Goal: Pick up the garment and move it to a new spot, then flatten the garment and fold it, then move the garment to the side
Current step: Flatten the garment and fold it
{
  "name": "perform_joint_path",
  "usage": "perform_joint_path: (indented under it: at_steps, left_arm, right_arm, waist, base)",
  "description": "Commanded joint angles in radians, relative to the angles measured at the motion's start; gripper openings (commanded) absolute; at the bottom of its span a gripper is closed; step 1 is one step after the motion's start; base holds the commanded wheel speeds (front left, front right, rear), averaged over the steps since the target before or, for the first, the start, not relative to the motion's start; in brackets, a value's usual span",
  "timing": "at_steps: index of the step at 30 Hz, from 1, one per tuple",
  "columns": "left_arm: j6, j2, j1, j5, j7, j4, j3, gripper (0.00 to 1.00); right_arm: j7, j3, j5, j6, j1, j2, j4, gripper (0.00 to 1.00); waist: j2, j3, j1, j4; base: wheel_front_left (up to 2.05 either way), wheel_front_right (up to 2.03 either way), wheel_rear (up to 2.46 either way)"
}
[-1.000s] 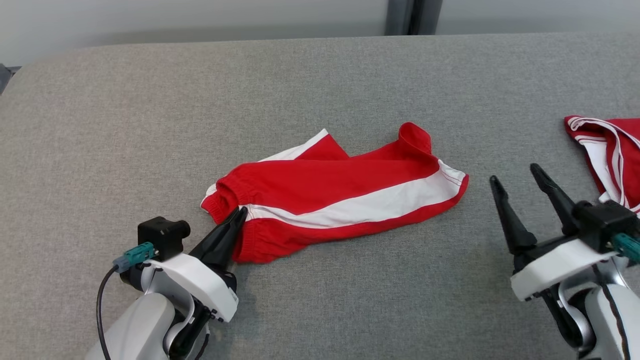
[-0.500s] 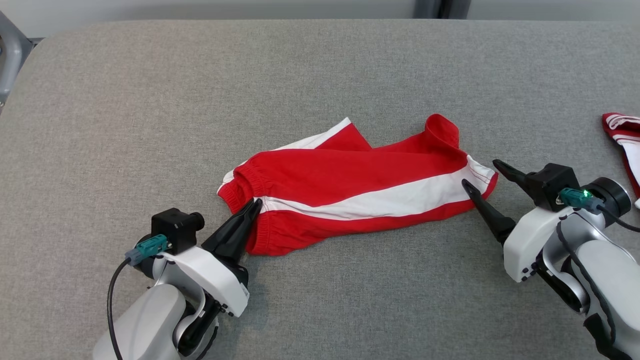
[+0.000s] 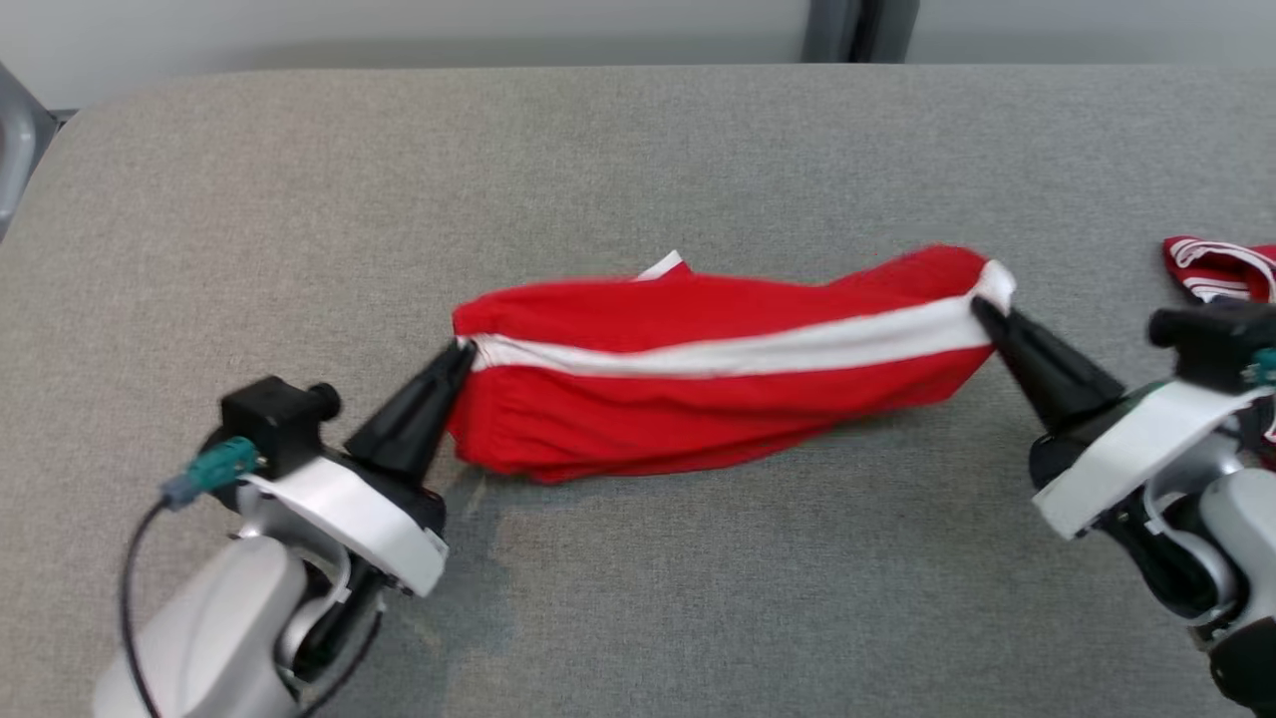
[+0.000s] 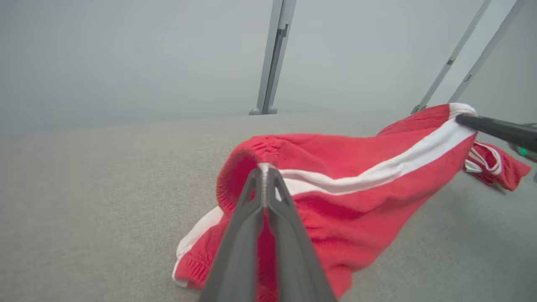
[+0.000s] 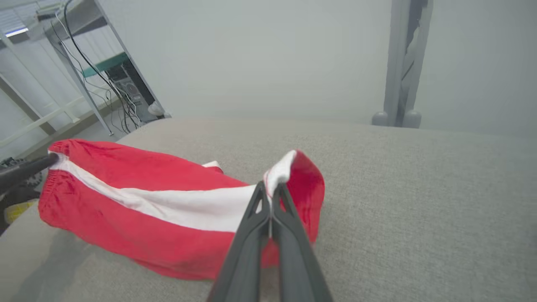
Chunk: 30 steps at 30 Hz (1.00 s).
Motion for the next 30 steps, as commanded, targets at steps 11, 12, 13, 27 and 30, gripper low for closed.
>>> perform_joint_path:
  at_steps: [11,12,13,27,30]
  left_arm:
    - [0.155,0.212,-0.035,0.061,0.033,-0.461,0.152,0.0]
    - [0.169,0.224,-0.04,0.069,0.036,-0.5,0.164,0.0]
    - [0.183,0.237,-0.048,0.077,0.043,-0.537,0.176,0.0]
    - [0.242,0.319,-0.099,0.111,0.115,-0.758,0.235,0.0]
    - [0.206,0.315,-0.143,0.094,0.129,-0.722,0.224,0.0]
  right_arm:
    - [-0.173,-0.229,0.199,0.0,0.084,-0.055,-0.354,0.0]
    - [-0.178,-0.259,0.2,0.0,0.09,-0.05,-0.383,0.0]
    - [-0.182,-0.285,0.191,0.0,0.097,-0.048,-0.414,0.0]
    - [-0.178,-0.449,0.138,0.0,0.119,0.014,-0.575,0.0]
    - [-0.162,-0.444,0.122,0.0,0.068,0.037,-0.543,0.0]
  waist:
    - [-0.0001,-0.059,0.0,-0.063]
    - [-0.0001,-0.06,0.0,-0.067]
    - [-0.0001,-0.061,0.0,-0.071]
    - [-0.0001,-0.036,0.0,-0.106]
    - [-0.0001,-0.011,0.0,-0.109]
  base:
    - [0.0,0.0,0.0]
    - [0.0,0.0,0.0]
    - [0.0,0.0,0.0]
    - [0.0,0.0,0.0]
    - [0.0,0.0,0.0]
